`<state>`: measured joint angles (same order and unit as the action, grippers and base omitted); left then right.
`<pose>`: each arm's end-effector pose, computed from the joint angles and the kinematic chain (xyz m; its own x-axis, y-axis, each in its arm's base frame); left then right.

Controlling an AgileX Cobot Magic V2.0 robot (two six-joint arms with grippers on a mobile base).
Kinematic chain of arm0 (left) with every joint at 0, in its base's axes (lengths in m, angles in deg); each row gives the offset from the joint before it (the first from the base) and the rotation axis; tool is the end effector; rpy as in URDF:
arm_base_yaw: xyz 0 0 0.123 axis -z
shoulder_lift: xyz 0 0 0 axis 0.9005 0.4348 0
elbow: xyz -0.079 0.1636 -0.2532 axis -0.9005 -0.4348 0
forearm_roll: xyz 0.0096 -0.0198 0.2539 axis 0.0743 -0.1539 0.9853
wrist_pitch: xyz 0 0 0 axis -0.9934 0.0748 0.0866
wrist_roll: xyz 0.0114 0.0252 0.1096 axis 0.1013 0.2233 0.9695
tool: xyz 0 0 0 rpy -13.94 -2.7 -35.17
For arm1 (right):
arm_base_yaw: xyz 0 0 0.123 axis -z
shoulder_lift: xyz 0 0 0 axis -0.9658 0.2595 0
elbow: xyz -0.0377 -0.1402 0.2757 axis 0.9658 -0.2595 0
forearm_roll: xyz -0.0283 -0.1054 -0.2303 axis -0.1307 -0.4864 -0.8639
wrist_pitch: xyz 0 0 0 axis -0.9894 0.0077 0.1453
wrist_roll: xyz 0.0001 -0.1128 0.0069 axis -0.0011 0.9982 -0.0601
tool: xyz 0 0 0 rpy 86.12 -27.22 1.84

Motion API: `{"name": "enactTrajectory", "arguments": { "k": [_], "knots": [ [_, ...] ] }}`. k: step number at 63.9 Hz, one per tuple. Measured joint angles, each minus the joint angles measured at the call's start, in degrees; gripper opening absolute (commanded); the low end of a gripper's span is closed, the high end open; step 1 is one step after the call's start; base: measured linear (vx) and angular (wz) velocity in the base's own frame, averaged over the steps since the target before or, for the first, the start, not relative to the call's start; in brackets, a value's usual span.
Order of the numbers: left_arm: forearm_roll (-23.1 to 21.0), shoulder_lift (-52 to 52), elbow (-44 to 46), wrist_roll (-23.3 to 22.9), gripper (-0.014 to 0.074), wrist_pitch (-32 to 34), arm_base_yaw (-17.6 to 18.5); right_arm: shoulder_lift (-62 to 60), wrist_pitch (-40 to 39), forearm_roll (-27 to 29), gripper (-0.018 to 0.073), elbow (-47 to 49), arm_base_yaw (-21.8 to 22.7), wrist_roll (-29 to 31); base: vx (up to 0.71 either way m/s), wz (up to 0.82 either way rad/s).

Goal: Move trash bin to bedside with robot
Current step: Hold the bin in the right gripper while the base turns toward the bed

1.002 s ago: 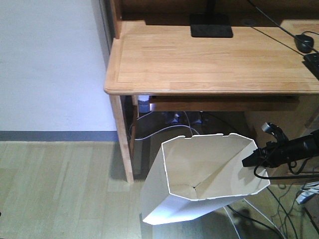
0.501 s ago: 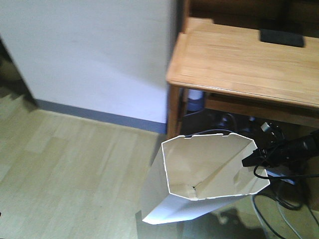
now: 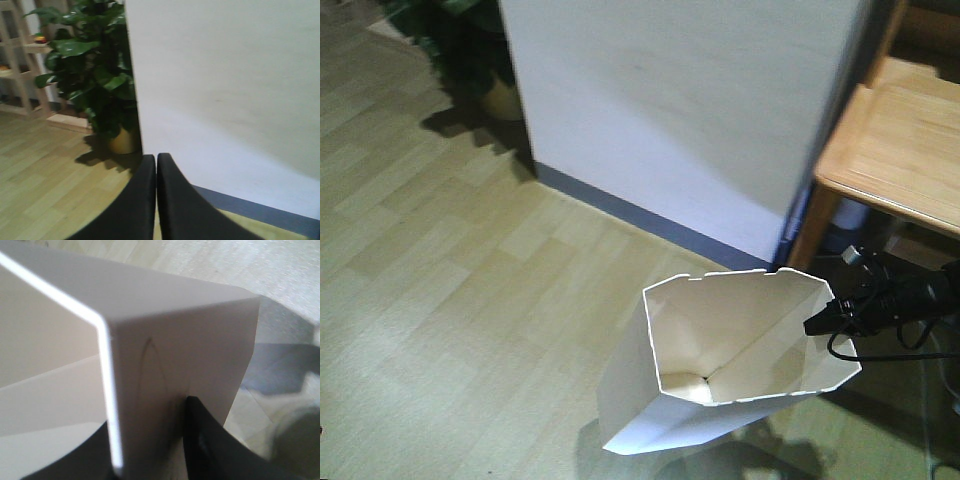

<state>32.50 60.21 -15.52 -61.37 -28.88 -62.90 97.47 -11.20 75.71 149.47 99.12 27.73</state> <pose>0.0544 -0.0008 0.1909 -0.0463 -0.0183 -0.9988 0.0179 0.9997 -0.0191 0.3860 -0.0882 -0.0769 -0.9726 -0.0463 -0.2280 -0.1904 0.7214 0.6658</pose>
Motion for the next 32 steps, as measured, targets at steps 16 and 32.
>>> {"name": "enactTrajectory", "arguments": {
  "k": [16, 32],
  "knots": [
    [0.0, 0.0, 0.0, 0.0, -0.0006, 0.0, 0.0, 0.0, 0.0, 0.0, -0.0005, 0.0, 0.0, 0.0, 0.05, 0.56],
    [0.0, 0.0, 0.0, 0.0, -0.0006, 0.0, 0.0, 0.0, 0.0, -0.05, -0.0005, 0.0, 0.0, 0.0, 0.08, 0.56]
  ]
}}
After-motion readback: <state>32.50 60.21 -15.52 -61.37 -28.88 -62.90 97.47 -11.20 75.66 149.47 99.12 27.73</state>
